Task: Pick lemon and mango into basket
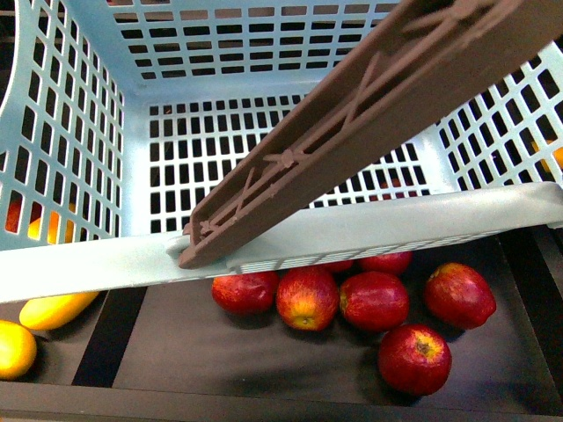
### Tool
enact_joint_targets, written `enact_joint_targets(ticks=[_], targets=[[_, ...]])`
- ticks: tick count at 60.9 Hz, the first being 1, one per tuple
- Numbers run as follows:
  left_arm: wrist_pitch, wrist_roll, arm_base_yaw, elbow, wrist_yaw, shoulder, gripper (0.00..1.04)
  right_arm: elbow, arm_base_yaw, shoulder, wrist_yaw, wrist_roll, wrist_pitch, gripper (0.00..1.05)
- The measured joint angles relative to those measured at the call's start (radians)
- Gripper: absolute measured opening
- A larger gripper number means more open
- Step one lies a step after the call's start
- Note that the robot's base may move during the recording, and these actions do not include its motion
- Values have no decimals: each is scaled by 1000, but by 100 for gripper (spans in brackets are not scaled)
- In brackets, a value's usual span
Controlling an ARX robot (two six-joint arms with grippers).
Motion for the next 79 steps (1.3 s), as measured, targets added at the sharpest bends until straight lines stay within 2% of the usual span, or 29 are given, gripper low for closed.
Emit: enact_joint_targets(ticks=[16, 27, 34, 47, 61, 79], targets=[[0, 0, 0, 0, 0, 0, 5, -273, -35, -335, -109, 16, 164, 64], [0, 0, 0, 0, 0, 0, 5, -525, -16, -735, -252, 72, 192, 64], [0, 0, 0, 0, 0, 0, 5, -612, 61, -979, -295, 120, 180, 64], [0, 0, 0, 0, 0, 0, 5, -621, 237, -1144, -269, 178, 163, 64], [0, 0, 0, 0, 0, 0, 5, -620, 467, -1162, -238, 193, 161, 64], [0, 0, 0, 0, 0, 0, 5, -636, 620, -1114, -191, 201, 190, 64]])
